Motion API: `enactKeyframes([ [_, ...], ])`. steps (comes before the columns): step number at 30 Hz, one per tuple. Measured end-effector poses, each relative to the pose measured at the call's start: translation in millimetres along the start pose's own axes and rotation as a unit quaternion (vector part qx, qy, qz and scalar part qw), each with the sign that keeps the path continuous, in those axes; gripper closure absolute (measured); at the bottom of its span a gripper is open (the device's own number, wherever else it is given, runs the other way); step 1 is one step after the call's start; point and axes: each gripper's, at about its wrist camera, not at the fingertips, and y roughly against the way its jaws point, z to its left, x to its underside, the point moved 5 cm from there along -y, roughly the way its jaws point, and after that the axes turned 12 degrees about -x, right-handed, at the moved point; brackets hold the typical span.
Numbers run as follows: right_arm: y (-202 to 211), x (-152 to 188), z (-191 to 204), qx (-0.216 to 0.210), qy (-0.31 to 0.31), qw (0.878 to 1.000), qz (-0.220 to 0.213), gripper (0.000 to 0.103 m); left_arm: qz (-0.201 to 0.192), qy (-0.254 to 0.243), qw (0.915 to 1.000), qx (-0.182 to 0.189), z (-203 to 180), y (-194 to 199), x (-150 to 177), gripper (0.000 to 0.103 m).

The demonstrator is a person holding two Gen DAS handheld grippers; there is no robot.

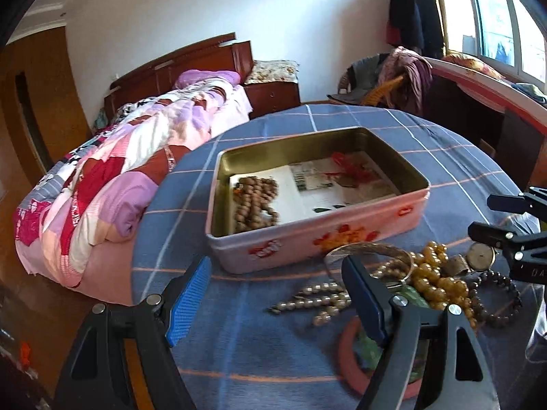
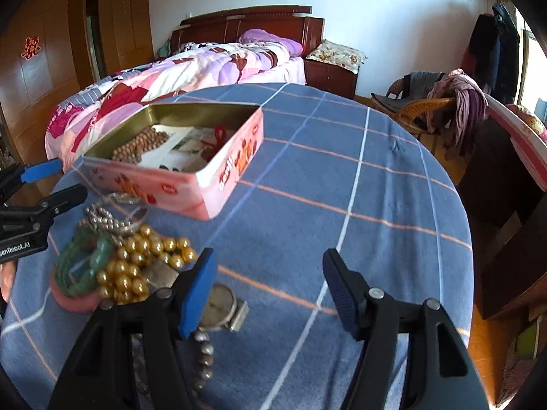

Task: Organize jewelry
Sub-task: 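Withdraw both tools from the tin back toward the remaining jewelry, then grasp the silver bangle with the left tool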

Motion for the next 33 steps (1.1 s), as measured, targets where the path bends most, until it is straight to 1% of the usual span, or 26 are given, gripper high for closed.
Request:
enactKeyframes([
  [4,-4,4,2,-0.004,0.002,1.000,0.004,0.035,0.008,-0.010,0.9998,0.016,-11,-5,-1,0.025],
  [7,-6,5,2,-0.003,0.004,1.000,0.005,0.034,0.017,-0.019,0.9990,0.036,-19,-9,2,0.045],
  [9,-6,7,2,-0.002,0.002,1.000,0.005,0.032,0.032,-0.025,0.9981,0.047,-23,-14,5,0.055],
  [10,-5,7,1,-0.002,0.001,1.000,0.004,0.032,0.036,-0.023,0.9976,0.054,-23,-15,7,0.062],
  [12,-5,8,0,-0.002,-0.001,1.000,0.004,0.031,0.041,-0.014,0.9970,0.063,-22,-16,8,0.064],
  [13,-5,9,1,-0.001,-0.001,1.000,0.004,0.030,0.044,-0.012,0.9964,0.071,-22,-17,8,0.070],
  [14,-6,9,1,-0.001,0.000,1.000,0.005,0.030,0.049,-0.011,0.9957,0.077,-23,-19,9,0.078],
  [16,-7,10,2,-0.001,0.002,1.000,0.006,0.030,0.051,-0.013,0.9956,0.078,-23,-21,10,0.082],
  [17,-7,10,2,0.000,0.003,1.000,0.006,0.030,0.052,-0.014,0.9952,0.081,-24,-21,11,0.089],
  [18,-7,10,2,0.000,0.002,1.000,0.006,0.030,0.054,-0.016,0.9947,0.086,-25,-21,11,0.094],
  [19,-7,10,2,-0.001,0.001,1.000,0.006,0.030,0.054,-0.020,0.9946,0.086,-27,-21,12,0.096],
  [23,-7,10,0,-0.004,-0.004,1.000,0.005,0.030,0.053,-0.021,0.9946,0.086,-27,-21,12,0.096],
  [27,-7,10,0,-0.004,-0.003,1.000,0.006,0.030,0.050,-0.037,0.9956,0.070,-31,-27,11,0.095],
  [33,-7,9,1,-0.005,-0.005,1.000,0.006,0.030,0.061,-0.020,0.9934,0.095,-28,-34,10,0.095],
])
